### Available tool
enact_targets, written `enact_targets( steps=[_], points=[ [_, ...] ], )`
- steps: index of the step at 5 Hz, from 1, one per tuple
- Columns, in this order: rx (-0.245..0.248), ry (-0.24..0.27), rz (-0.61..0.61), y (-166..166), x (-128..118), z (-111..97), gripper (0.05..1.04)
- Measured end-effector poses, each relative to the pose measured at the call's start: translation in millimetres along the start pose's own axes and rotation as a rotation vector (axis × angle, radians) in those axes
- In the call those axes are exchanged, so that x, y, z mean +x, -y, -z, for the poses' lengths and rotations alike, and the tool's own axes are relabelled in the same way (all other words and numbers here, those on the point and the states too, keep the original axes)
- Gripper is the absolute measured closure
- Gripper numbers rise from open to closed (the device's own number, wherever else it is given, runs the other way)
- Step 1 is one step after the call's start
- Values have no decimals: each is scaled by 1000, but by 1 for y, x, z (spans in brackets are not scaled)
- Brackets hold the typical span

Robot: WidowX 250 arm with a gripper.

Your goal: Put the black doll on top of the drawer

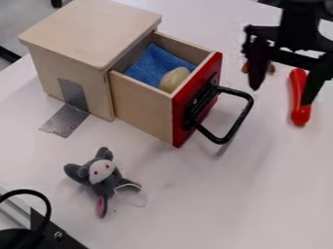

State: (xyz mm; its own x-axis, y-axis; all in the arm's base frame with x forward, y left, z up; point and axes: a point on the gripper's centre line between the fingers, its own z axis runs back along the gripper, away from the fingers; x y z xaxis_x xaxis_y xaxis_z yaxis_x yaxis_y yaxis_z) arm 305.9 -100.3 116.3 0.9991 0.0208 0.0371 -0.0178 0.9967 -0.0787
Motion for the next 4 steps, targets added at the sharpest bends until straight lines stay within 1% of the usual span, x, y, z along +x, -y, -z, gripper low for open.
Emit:
enact_targets(
  steps=[1,2,3,4],
  points=[
    [-5,1,25,-16,-42,-1,84],
    [27,1,56,-44,-86,7,84],
    [43,33,63,-82,-121,19,84],
    [67,82,67,-117,-147,33,84]
  ],
)
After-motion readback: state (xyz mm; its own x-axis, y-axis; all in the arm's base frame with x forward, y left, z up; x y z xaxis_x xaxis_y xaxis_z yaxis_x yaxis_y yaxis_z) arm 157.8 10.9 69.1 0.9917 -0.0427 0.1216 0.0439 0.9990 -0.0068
